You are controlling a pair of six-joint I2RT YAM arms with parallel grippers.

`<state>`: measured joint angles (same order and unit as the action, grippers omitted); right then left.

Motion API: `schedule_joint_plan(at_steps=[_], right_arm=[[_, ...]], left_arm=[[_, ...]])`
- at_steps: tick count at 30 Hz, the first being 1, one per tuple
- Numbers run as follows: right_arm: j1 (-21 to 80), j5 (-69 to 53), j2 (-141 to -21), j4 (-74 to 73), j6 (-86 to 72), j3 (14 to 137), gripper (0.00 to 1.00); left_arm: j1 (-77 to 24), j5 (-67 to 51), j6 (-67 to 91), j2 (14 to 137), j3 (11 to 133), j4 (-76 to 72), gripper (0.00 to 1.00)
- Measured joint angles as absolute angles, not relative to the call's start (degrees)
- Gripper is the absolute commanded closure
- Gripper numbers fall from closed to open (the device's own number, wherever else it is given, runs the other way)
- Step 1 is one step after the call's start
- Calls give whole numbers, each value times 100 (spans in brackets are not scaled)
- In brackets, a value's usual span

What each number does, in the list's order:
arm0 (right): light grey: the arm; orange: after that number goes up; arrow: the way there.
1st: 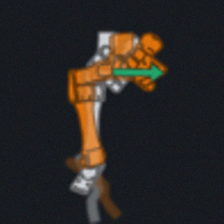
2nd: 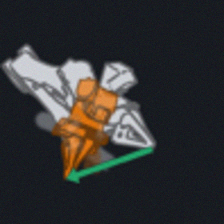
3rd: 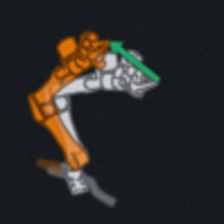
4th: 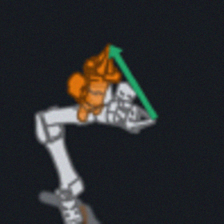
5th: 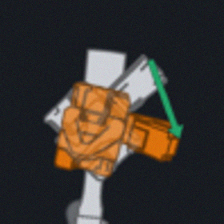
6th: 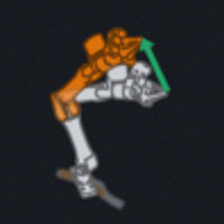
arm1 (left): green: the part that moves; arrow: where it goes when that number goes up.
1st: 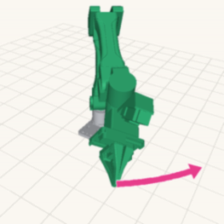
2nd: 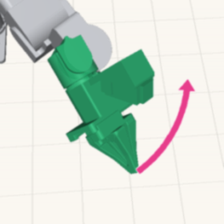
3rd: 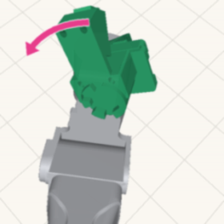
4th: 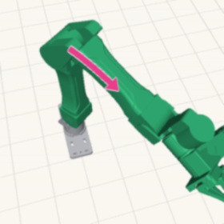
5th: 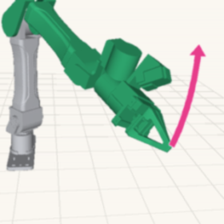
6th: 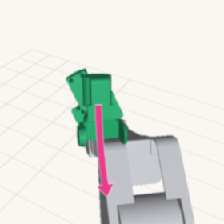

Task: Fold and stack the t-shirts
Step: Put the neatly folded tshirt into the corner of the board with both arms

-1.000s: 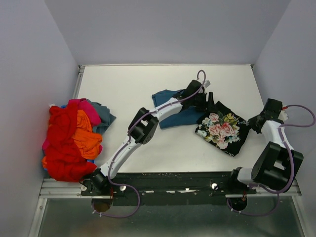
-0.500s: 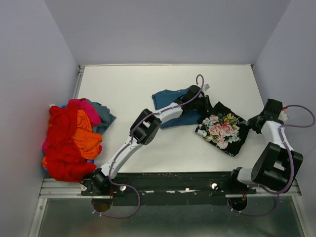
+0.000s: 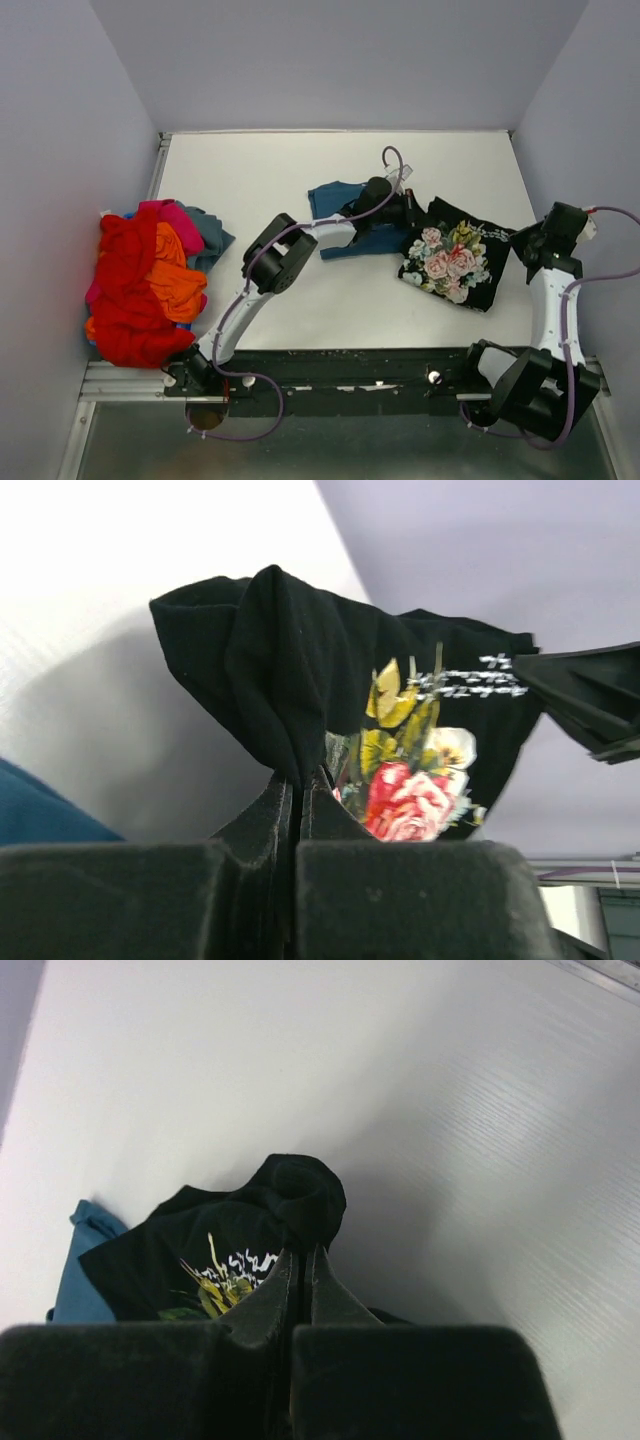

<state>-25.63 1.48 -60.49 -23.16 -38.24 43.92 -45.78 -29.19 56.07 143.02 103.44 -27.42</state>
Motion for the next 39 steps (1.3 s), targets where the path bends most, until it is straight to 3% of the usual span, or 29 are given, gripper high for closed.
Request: schedule_joint_plan(at_steps=[10, 19, 29, 39], right_arm=[[-2563, -602, -5269, -2410, -3675, 4401, 99], [-2248, -1625, -5240, -2390, -3634, 4779, 99], [-1000, -1935, -6600, -2053, -3662, 5734, 99], [-390, -2051, -7955, -1957, -3701, 6667, 99]], left_arm=[[-4727, -2274, 5153, 12510, 8661, -3712, 100], [-4731, -1271, 4646, 10694, 6678, -3732, 100], [-4431, -23, 3962, 9188, 5909, -3048, 100], [-3935, 451, 4032, 8982, 5572, -2659, 100]])
